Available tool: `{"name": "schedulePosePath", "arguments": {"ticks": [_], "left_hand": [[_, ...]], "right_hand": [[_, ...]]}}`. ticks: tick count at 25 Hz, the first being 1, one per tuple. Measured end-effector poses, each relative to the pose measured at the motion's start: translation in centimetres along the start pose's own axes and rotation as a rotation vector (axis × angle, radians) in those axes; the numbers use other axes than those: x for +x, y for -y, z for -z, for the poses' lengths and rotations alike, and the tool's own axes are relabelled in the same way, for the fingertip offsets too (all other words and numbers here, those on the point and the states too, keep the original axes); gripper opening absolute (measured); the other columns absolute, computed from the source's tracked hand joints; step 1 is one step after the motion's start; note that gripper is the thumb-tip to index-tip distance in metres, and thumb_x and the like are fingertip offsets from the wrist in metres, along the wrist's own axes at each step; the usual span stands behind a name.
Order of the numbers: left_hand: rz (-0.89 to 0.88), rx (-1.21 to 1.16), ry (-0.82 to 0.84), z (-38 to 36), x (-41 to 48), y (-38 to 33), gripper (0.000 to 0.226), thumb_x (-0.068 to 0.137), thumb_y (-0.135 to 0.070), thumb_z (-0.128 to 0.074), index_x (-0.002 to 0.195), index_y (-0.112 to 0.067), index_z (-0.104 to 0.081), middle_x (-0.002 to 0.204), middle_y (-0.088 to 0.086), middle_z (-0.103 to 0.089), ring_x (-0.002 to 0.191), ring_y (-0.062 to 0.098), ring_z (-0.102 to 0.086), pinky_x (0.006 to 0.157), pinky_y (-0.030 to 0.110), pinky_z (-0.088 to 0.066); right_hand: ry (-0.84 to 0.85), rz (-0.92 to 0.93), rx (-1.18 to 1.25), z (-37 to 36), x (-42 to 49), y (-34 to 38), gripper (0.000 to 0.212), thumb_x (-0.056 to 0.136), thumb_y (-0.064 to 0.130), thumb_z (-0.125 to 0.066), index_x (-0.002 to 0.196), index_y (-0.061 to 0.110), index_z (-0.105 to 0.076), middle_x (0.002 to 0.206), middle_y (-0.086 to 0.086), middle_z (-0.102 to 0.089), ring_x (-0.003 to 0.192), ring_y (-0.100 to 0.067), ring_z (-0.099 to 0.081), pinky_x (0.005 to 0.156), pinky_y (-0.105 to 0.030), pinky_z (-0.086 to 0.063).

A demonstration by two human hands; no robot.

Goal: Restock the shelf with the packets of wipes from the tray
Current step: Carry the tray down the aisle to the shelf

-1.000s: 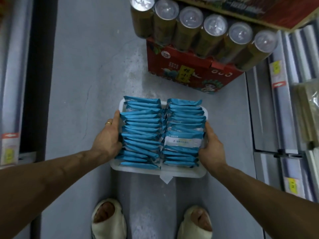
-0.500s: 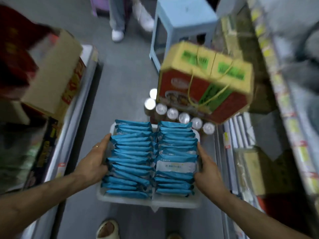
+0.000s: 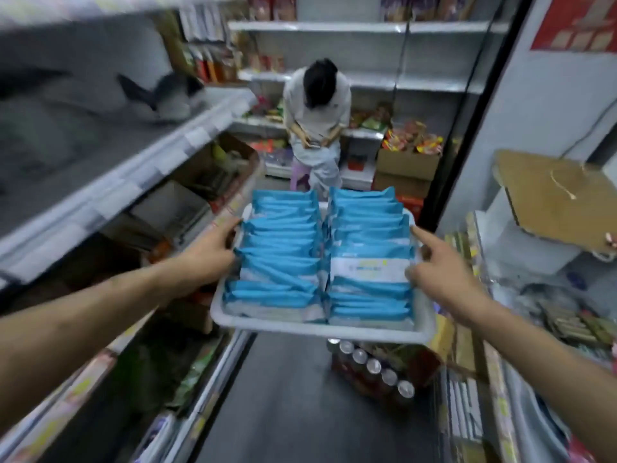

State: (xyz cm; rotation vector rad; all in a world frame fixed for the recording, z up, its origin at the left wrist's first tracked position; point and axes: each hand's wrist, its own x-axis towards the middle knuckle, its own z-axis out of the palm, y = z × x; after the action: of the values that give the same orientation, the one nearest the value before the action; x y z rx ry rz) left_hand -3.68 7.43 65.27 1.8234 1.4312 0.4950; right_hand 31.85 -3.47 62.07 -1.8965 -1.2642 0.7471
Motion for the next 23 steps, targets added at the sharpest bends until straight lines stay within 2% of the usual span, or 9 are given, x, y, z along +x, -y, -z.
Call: {"name": "schedulePosePath", "arguments": {"ticks": [3, 6, 10, 11, 13, 16, 18, 21, 23], "left_hand": [[0.041, -0.052, -0.107, 6.8, -5.9, -7.4, 0.084, 0.056, -0.011, -0.074, 0.135, -0.035, -0.058, 0.103, -0.007, -0.072, 0.094, 0.014, -0.07, 0.078, 0.037, -0.06], [0.1, -0.152, -0.283, 14.3, -15.3, -11.9, 0.078, 0.057, -0.004, -0.065, 0.131, -0.03, -0.065, 0.095, 0.004, -0.076, 0.085, 0.021, -0.073, 0.077, 0.039, -0.062], [0.169, -0.195, -0.392, 20.4, -26.6, -12.4, 0.066, 0.06, 0.008, -0.059, 0.114, -0.028, -0.074, 0.108, 0.009, -0.075, 0.088, 0.023, -0.074, 0.067, 0.034, -0.06], [0.203, -0.19, -0.428, 21.4, -29.5, -12.2, 0.061, 0.066, 0.012, -0.057, 0.109, -0.029, -0.074, 0.104, 0.004, -0.075, 0.083, 0.019, -0.072, 0.062, 0.032, -0.059], [0.255, -0.204, -0.511, 23.0, -35.4, -10.8, 0.061, 0.073, 0.016, -0.054, 0.109, -0.03, -0.072, 0.097, -0.008, -0.074, 0.085, 0.016, -0.069, 0.069, 0.038, -0.061], [0.372, -0.229, -0.658, 24.6, -45.6, -8.0, 0.074, 0.071, 0.015, -0.058, 0.129, -0.031, -0.066, 0.091, -0.008, -0.07, 0.086, 0.015, -0.067, 0.068, 0.034, -0.059], [0.43, -0.223, -0.75, 25.0, -53.3, -5.8, 0.075, 0.065, 0.011, -0.06, 0.125, -0.032, -0.07, 0.081, -0.008, -0.071, 0.075, 0.012, -0.063, 0.063, 0.03, -0.051], [0.516, -0.228, -0.906, 24.4, -65.6, -3.5, 0.071, 0.06, 0.007, -0.06, 0.117, -0.034, -0.074, 0.078, -0.006, -0.074, 0.07, 0.014, -0.061, 0.063, 0.033, -0.047], [0.597, -0.245, -1.03, 23.4, -73.6, -2.4, 0.069, 0.067, 0.015, -0.057, 0.114, -0.033, -0.074, 0.075, -0.006, -0.074, 0.065, 0.01, -0.062, 0.06, 0.03, -0.049]], "right_hand": [[-0.014, 0.115, -0.017, 5.4, -1.3, 7.7, 0.095, 0.042, 0.029, -0.06, 0.134, 0.053, -0.057, 0.108, 0.017, -0.074, 0.102, -0.017, -0.07, 0.088, -0.049, -0.06], [0.032, 0.212, 0.097, 8.4, -6.8, 18.7, 0.069, 0.049, 0.008, -0.06, 0.104, 0.047, -0.074, 0.091, 0.018, -0.074, 0.091, -0.014, -0.07, 0.082, -0.04, -0.058], [0.204, 0.295, 0.163, 8.3, -13.1, 28.2, 0.08, 0.058, -0.014, -0.054, 0.126, 0.026, -0.071, 0.1, 0.001, -0.076, 0.085, -0.017, -0.073, 0.065, -0.032, -0.059], [0.274, 0.303, 0.195, 7.6, -14.7, 30.1, 0.078, 0.061, -0.018, -0.052, 0.127, 0.021, -0.069, 0.099, 0.002, -0.074, 0.08, -0.012, -0.073, 0.057, -0.027, -0.058], [0.366, 0.354, 0.212, 5.4, -18.0, 33.2, 0.074, 0.065, -0.023, -0.05, 0.126, 0.016, -0.067, 0.099, 0.009, -0.068, 0.074, 0.003, -0.067, 0.05, -0.014, -0.05], [0.508, 0.381, 0.226, -0.1, -22.9, 37.0, 0.082, 0.064, -0.021, -0.052, 0.135, 0.017, -0.065, 0.114, -0.002, -0.07, 0.086, -0.003, -0.064, 0.062, -0.023, -0.051], [0.596, 0.424, 0.212, -4.3, -27.1, 38.9, 0.085, 0.061, -0.018, -0.054, 0.136, 0.021, -0.065, 0.102, -0.011, -0.072, 0.08, -0.014, -0.064, 0.067, -0.034, -0.056], [0.808, 0.5, 0.199, -10.9, -34.8, 41.3, 0.086, 0.06, -0.017, -0.053, 0.133, 0.026, -0.067, 0.097, 0.008, -0.075, 0.089, -0.016, -0.071, 0.074, -0.043, -0.063], [0.951, 0.558, 0.206, -15.0, -40.5, 42.8, 0.083, 0.06, -0.019, -0.053, 0.129, 0.024, -0.068, 0.091, 0.011, -0.073, 0.085, -0.011, -0.07, 0.068, -0.034, -0.063]]}}
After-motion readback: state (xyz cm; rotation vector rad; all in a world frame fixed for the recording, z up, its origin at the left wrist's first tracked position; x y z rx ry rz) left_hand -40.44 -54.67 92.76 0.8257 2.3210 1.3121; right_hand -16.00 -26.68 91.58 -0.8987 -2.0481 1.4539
